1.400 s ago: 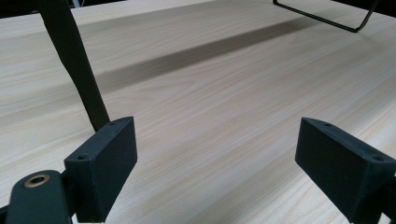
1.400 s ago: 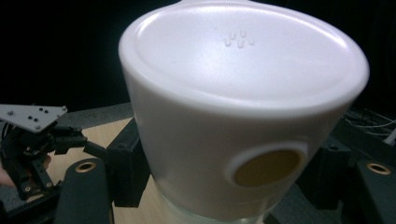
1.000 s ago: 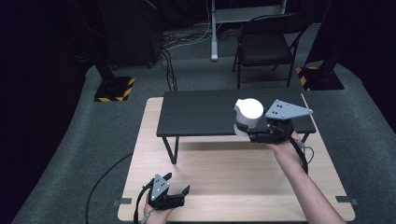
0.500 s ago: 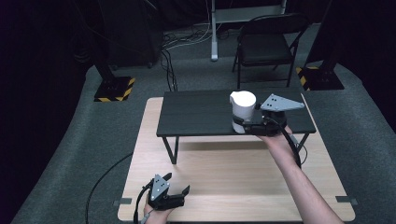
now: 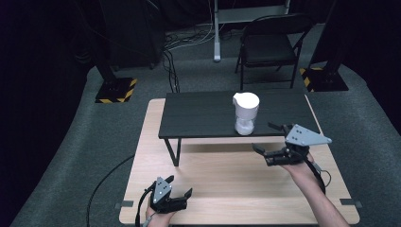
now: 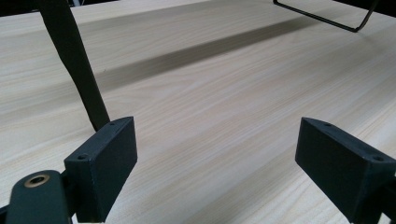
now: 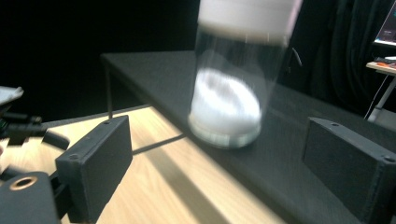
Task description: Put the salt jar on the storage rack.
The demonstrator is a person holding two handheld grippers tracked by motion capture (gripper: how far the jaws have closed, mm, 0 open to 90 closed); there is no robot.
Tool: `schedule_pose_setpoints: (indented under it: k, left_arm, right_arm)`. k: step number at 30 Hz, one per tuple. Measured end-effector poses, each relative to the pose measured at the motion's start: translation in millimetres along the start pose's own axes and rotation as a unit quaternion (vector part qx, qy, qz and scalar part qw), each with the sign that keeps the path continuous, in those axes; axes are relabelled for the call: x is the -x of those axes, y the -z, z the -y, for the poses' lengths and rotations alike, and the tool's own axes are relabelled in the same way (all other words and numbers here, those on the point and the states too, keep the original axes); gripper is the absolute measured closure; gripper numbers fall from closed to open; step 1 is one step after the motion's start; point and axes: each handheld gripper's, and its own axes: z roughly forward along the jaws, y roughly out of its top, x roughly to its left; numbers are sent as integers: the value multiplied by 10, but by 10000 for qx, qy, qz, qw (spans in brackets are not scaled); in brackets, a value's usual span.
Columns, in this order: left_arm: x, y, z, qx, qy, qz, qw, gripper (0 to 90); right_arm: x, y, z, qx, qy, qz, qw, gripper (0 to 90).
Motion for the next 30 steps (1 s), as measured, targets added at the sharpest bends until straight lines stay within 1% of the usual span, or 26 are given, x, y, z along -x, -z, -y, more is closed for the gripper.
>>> schedule_pose_setpoints:
  k: [1,3,4,5,7,8,10,15,18,20,22,24,26,27,29,30]
  left_arm:
    - [0,1,0,-1,0,-2,10000,126]
    - [1,-1,-1,-8,3,-3,10000,126]
    - [2,-3,-1,-9,6,0,10000,126]
    - [3,-5,-2,-11,6,3,10000,126]
    - [4,-6,-7,-27,-10,5,10000,126]
    - [5,-6,-7,-27,-10,6,10000,126]
    - [7,-4,-6,-23,-8,2,10000,126]
    - [5,-6,-4,-21,4,10,10000,126]
    - [6,-7,-8,-33,-13,10,10000,126]
    - [7,-8,-7,-31,-15,13,10000,126]
    - [10,-6,-7,-30,-17,11,10000,126]
    - [12,0,-8,-23,-15,8,10000,126]
    - [14,5,-4,0,-22,5,10000,126]
    - [14,7,-5,5,-30,2,10000,126]
    - [11,3,-10,0,-27,6,10000,126]
    - [12,-1,-11,-2,-33,10,10000,126]
  right_arm:
    - [-9,72,78,14,-11,-11,10000,69]
    - [-22,157,174,21,-31,-6,10000,65]
    - [-26,222,259,22,-35,-15,10000,62]
    - [-32,283,338,-12,-44,-10,10000,59]
    - [-53,350,426,-75,-21,43,10000,57]
    - [-63,394,472,-149,-6,74,9999,53]
    - [-79,476,596,-216,-20,115,9997,47]
    - [-143,662,897,-388,-149,205,9989,38]
    - [-183,736,1001,-504,-161,273,9982,35]
    - [-221,793,1098,-577,-211,343,9975,33]
    - [-250,825,1178,-602,-282,407,9970,26]
    - [-275,847,1232,-671,-310,477,9961,20]
    - [-312,887,1292,-679,-337,569,9955,17]
    - [-334,902,1316,-681,-301,623,9953,19]
    - [-397,927,1371,-736,-117,794,9941,25]
    - [-390,923,1368,-818,-136,813,9932,24]
